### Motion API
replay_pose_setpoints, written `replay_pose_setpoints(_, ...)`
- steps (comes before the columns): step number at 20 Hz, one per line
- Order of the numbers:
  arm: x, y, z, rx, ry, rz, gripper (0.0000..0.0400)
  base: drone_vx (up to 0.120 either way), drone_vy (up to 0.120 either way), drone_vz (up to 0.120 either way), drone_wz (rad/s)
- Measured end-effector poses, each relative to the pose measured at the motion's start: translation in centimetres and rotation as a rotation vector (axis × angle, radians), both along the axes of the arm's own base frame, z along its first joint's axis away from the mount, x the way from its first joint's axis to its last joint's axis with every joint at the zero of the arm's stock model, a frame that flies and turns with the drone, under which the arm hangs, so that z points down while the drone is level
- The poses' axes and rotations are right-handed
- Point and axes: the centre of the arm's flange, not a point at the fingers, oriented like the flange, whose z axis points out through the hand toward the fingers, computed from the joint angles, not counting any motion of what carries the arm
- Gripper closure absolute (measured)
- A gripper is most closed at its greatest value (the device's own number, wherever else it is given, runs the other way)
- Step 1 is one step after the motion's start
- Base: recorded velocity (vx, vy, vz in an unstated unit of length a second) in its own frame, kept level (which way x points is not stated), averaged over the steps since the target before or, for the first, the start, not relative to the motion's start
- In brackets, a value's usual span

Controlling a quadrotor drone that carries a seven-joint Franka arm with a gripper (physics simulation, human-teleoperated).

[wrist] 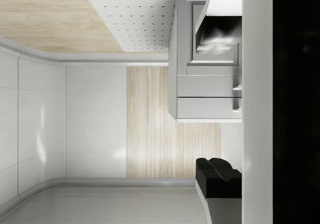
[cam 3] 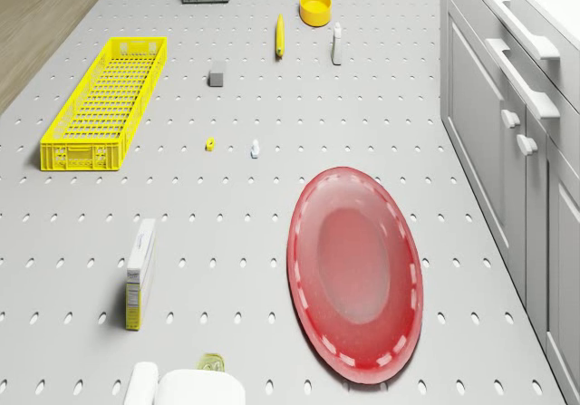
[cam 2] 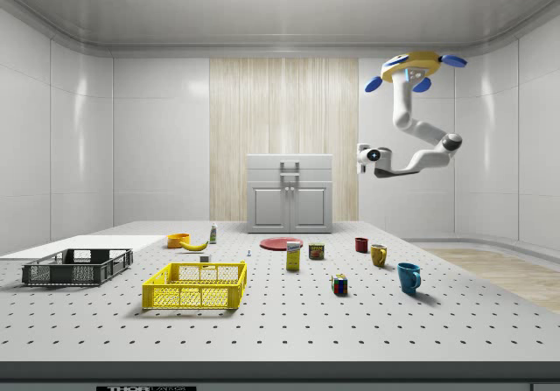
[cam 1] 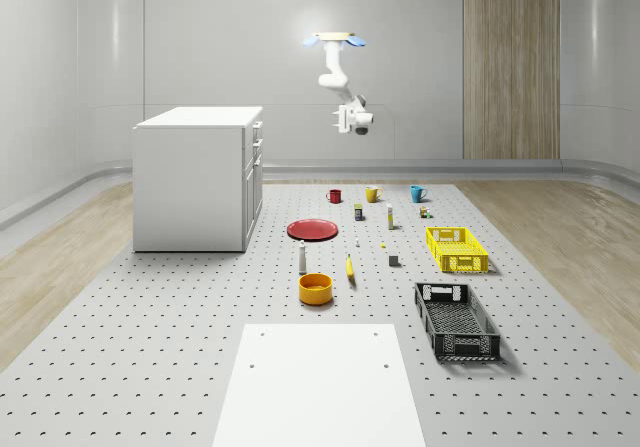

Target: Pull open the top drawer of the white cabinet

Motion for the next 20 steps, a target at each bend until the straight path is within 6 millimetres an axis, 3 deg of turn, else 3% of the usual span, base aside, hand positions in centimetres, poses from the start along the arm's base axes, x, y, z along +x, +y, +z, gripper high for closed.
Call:
replay_pose_setpoints(2, 0.00, 0.00, 0.00, 0.000, 0.000, 0.000, 0.0095, 0.120, -0.120, 0.100, 0.000)
replay_pose_setpoints(9, 0.00, 0.00, 0.00, 0.000, 0.000, 0.000, 0.0095, 0.120, -0.120, 0.000, 0.000)
replay_pose_setpoints(12, 0.00, 0.00, 0.00, 0.000, 0.000, 0.000, 0.0095, 0.120, -0.120, 0.093, 0.000)
replay_pose_setpoints(20, 0.00, 0.00, -0.01, 0.000, 0.000, 0.000, 0.0095, 0.120, -0.120, 0.000, 0.000)
